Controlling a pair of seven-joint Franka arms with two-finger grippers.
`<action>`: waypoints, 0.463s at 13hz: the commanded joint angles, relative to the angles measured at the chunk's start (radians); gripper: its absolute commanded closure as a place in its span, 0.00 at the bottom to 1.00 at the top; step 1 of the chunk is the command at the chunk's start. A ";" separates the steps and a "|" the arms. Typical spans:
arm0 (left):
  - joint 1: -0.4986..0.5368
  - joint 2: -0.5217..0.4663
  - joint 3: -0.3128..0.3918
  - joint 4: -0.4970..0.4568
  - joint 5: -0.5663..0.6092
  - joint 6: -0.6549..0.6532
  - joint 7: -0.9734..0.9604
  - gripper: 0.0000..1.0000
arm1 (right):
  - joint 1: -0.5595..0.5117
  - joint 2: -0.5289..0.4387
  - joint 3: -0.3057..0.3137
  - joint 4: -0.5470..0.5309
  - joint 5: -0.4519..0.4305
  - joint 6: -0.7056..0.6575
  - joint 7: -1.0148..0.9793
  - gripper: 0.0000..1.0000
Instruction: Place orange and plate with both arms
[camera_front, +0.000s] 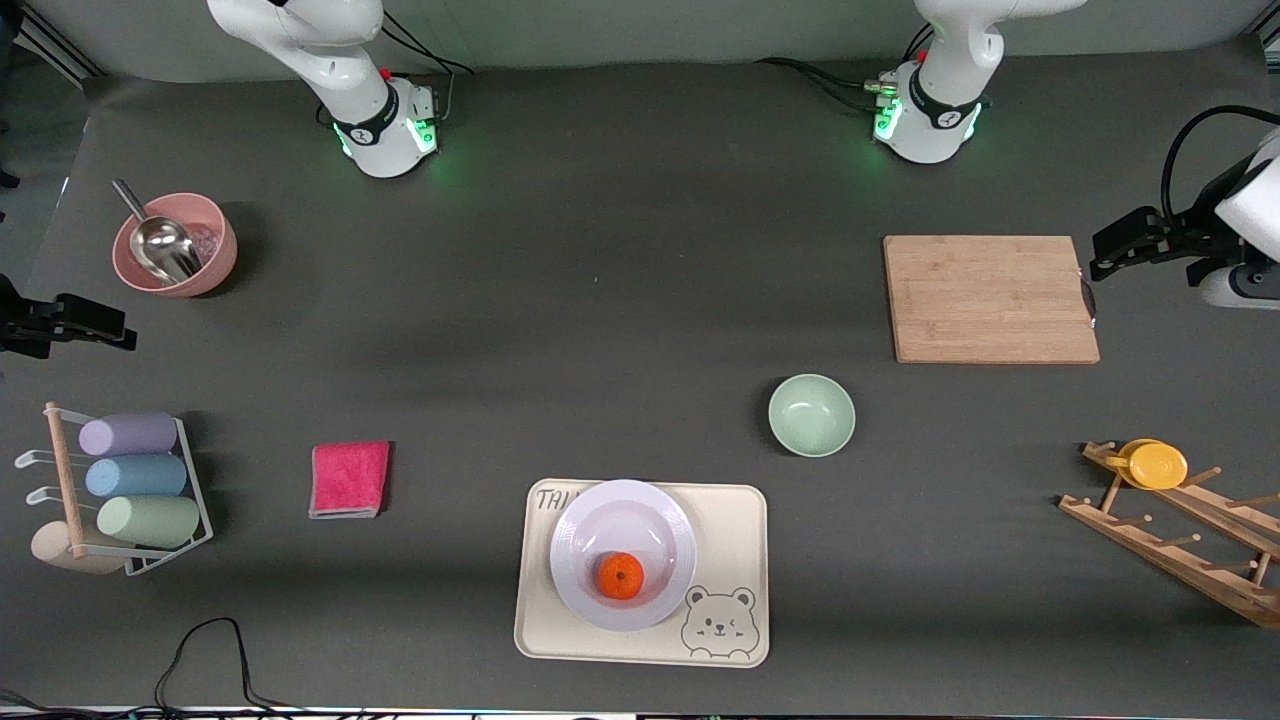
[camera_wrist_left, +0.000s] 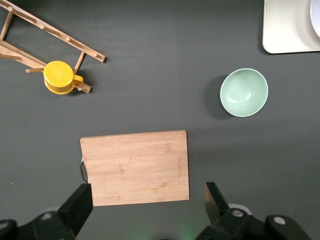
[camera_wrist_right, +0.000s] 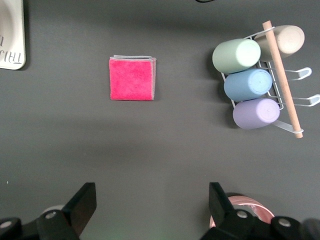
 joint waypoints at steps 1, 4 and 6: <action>-0.015 -0.018 0.012 -0.003 -0.008 -0.010 -0.012 0.00 | -0.048 -0.033 0.024 -0.031 -0.030 -0.019 -0.053 0.00; -0.013 -0.018 0.012 -0.003 -0.008 -0.010 -0.010 0.00 | -0.010 -0.056 0.016 -0.032 -0.055 -0.018 -0.017 0.00; -0.013 -0.018 0.012 -0.003 -0.008 -0.010 -0.012 0.00 | 0.001 -0.056 0.034 -0.034 -0.053 -0.007 0.049 0.00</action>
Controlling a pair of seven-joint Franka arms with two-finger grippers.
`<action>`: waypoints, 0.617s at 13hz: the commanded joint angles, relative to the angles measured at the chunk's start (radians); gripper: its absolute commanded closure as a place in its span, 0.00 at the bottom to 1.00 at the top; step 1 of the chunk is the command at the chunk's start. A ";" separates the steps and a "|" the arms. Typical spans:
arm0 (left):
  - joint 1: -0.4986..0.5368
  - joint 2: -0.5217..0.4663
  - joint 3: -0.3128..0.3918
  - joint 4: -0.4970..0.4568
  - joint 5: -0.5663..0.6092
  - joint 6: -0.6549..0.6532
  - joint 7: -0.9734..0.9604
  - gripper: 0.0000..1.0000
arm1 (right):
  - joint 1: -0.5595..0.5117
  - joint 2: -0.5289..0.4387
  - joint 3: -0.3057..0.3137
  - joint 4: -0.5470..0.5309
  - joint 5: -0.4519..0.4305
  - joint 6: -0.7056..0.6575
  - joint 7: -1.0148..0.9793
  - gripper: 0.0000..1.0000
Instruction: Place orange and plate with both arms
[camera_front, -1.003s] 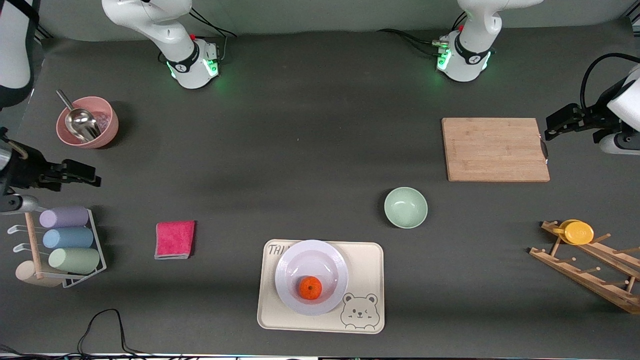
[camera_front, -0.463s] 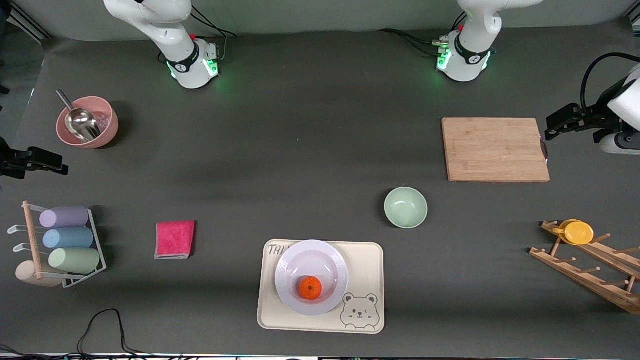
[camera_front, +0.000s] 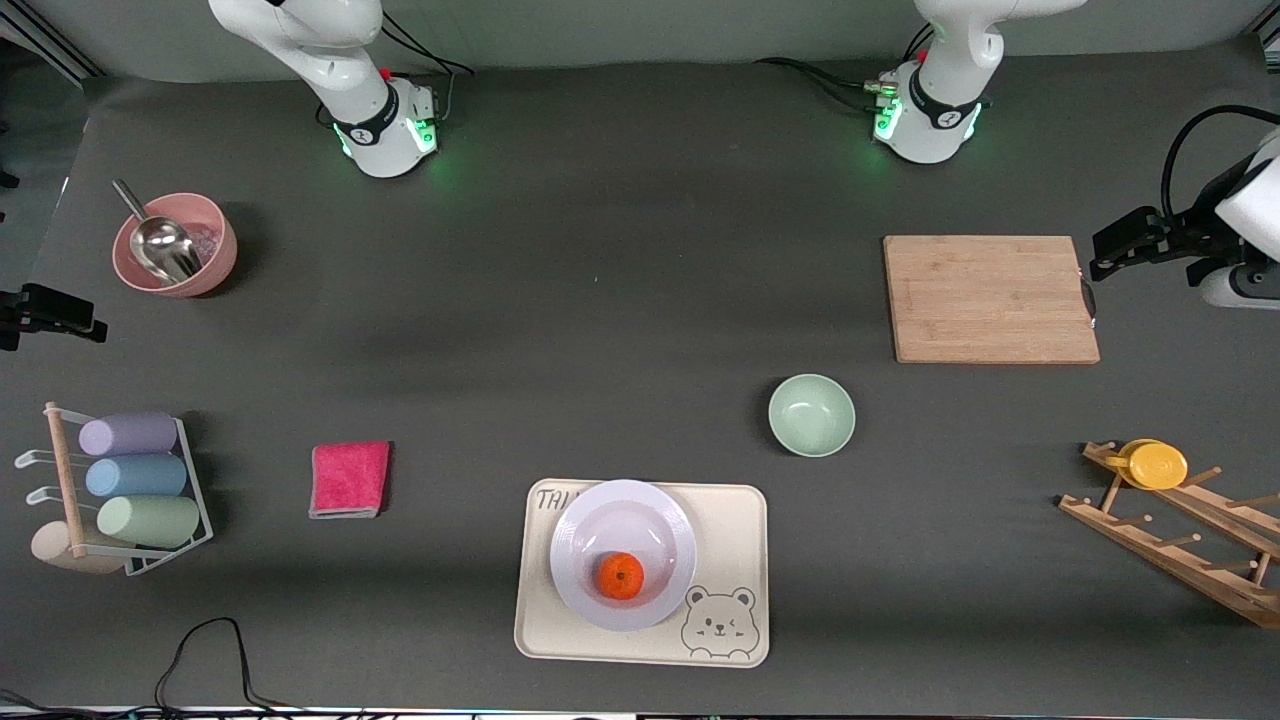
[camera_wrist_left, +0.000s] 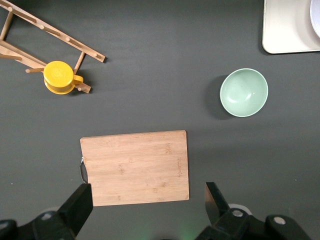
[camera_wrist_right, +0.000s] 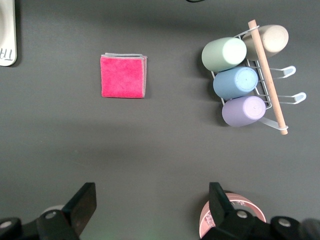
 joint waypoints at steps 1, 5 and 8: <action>-0.013 -0.018 0.012 -0.003 -0.008 -0.010 -0.011 0.00 | 0.017 -0.031 0.051 -0.029 -0.031 -0.004 0.108 0.00; -0.013 -0.018 0.012 -0.003 -0.008 -0.010 -0.010 0.00 | 0.015 -0.034 0.051 -0.027 0.033 -0.011 0.174 0.00; -0.013 -0.020 0.012 -0.003 -0.008 -0.010 -0.010 0.00 | 0.017 -0.042 0.034 -0.021 0.038 -0.014 0.171 0.00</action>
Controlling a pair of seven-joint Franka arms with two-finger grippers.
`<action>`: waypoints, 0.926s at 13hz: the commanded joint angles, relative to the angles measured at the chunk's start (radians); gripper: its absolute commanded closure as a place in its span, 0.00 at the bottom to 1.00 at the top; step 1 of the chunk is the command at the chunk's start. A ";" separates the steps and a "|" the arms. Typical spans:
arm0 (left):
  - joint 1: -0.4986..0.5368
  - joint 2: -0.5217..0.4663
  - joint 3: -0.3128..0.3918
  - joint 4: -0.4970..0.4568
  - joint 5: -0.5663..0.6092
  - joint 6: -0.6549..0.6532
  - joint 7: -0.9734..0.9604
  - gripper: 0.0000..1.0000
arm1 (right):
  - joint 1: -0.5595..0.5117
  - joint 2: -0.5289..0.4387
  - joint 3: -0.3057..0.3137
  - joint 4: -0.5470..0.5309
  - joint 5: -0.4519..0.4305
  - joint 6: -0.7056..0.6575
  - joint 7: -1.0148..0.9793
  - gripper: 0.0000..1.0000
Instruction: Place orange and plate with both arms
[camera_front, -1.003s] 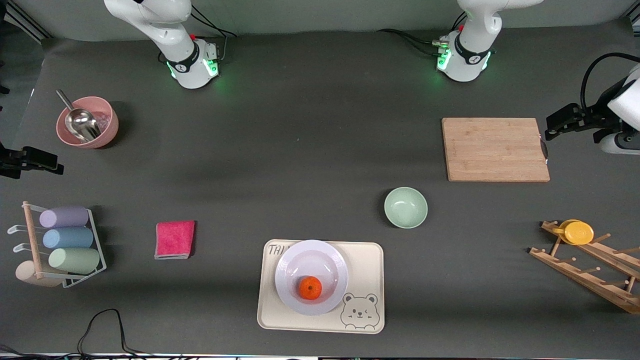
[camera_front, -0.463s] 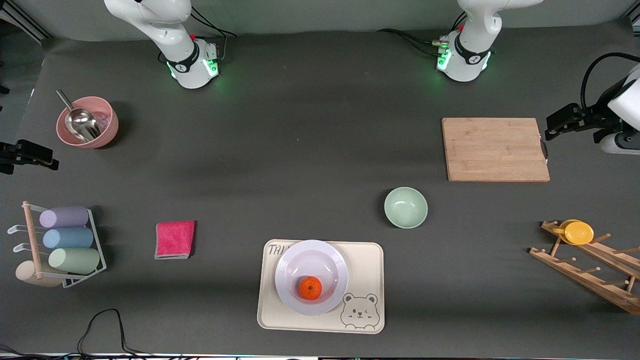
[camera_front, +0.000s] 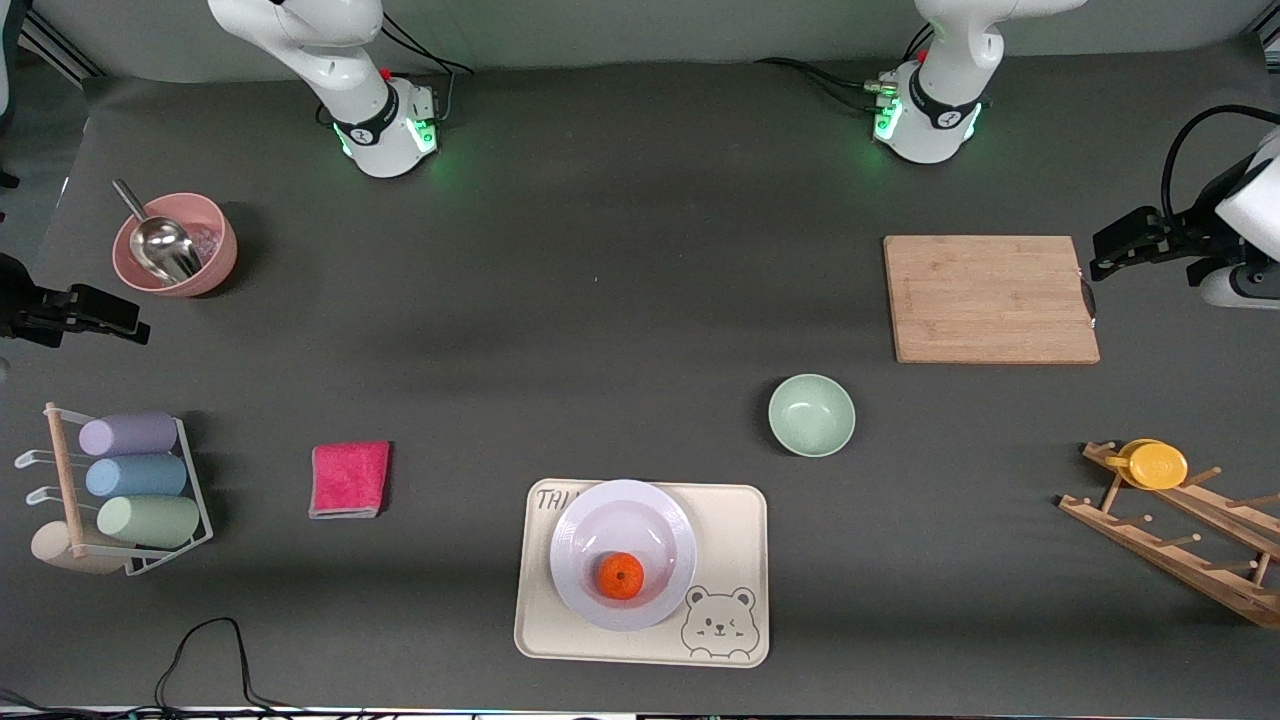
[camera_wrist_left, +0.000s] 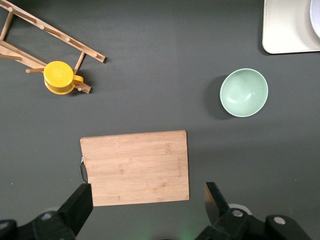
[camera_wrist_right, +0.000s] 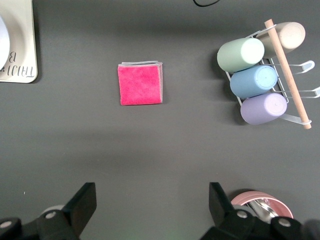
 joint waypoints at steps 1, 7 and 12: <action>-0.013 -0.020 0.012 -0.003 -0.008 -0.010 -0.010 0.00 | 0.001 -0.036 -0.013 -0.020 0.022 -0.016 0.023 0.00; -0.013 -0.018 0.012 -0.003 -0.006 -0.010 -0.008 0.00 | 0.013 -0.036 -0.013 -0.027 0.124 -0.032 0.056 0.00; -0.013 -0.020 0.011 -0.003 -0.008 -0.010 -0.008 0.00 | 0.019 -0.037 -0.007 -0.030 0.121 -0.046 0.057 0.00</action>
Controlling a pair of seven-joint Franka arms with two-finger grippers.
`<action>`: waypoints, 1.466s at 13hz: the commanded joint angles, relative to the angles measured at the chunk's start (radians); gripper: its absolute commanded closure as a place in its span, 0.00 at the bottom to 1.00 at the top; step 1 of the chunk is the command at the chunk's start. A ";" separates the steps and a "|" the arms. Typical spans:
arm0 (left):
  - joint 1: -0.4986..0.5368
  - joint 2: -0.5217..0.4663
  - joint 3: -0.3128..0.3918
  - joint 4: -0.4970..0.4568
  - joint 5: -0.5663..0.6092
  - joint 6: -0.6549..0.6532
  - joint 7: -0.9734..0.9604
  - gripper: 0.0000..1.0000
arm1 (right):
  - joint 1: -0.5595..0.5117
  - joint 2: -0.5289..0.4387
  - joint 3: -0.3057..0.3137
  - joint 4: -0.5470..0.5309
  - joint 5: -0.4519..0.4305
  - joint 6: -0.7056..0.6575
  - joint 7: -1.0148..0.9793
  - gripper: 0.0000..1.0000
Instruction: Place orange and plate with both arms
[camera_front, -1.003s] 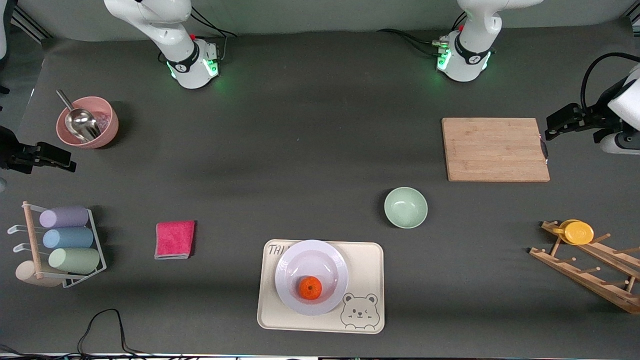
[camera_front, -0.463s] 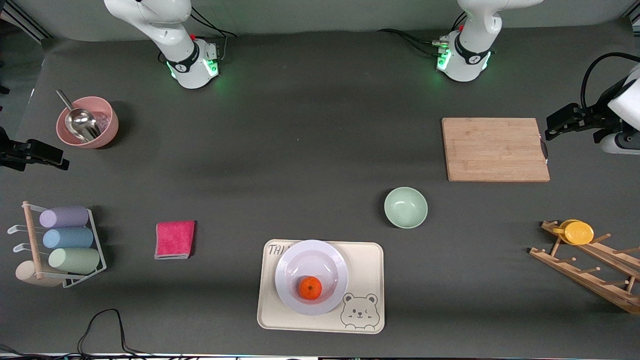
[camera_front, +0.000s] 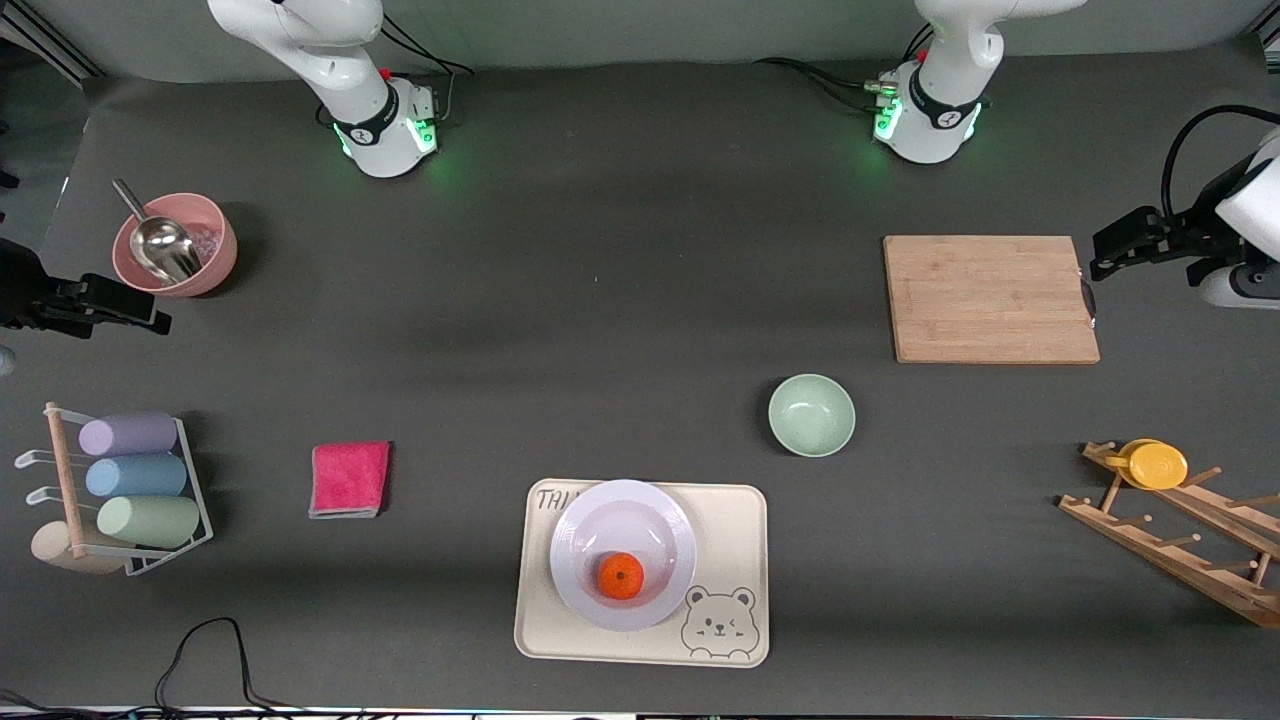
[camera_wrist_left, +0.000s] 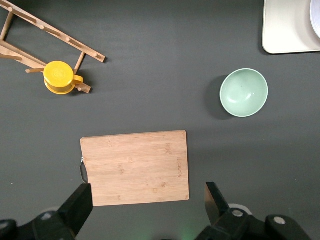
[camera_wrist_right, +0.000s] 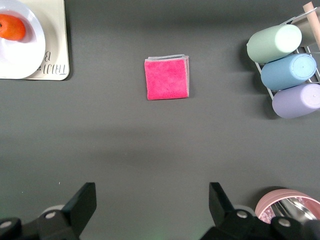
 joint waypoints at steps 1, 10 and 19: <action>-0.013 -0.020 0.012 -0.004 -0.008 -0.010 -0.008 0.00 | 0.008 -0.031 0.001 -0.023 0.003 -0.018 0.023 0.00; -0.013 -0.020 0.011 -0.004 -0.008 -0.010 -0.008 0.00 | 0.033 -0.105 0.012 -0.118 -0.043 0.018 0.008 0.00; -0.013 -0.020 0.011 -0.004 -0.008 -0.010 -0.007 0.00 | 0.035 -0.116 -0.001 -0.138 -0.035 0.038 -0.003 0.00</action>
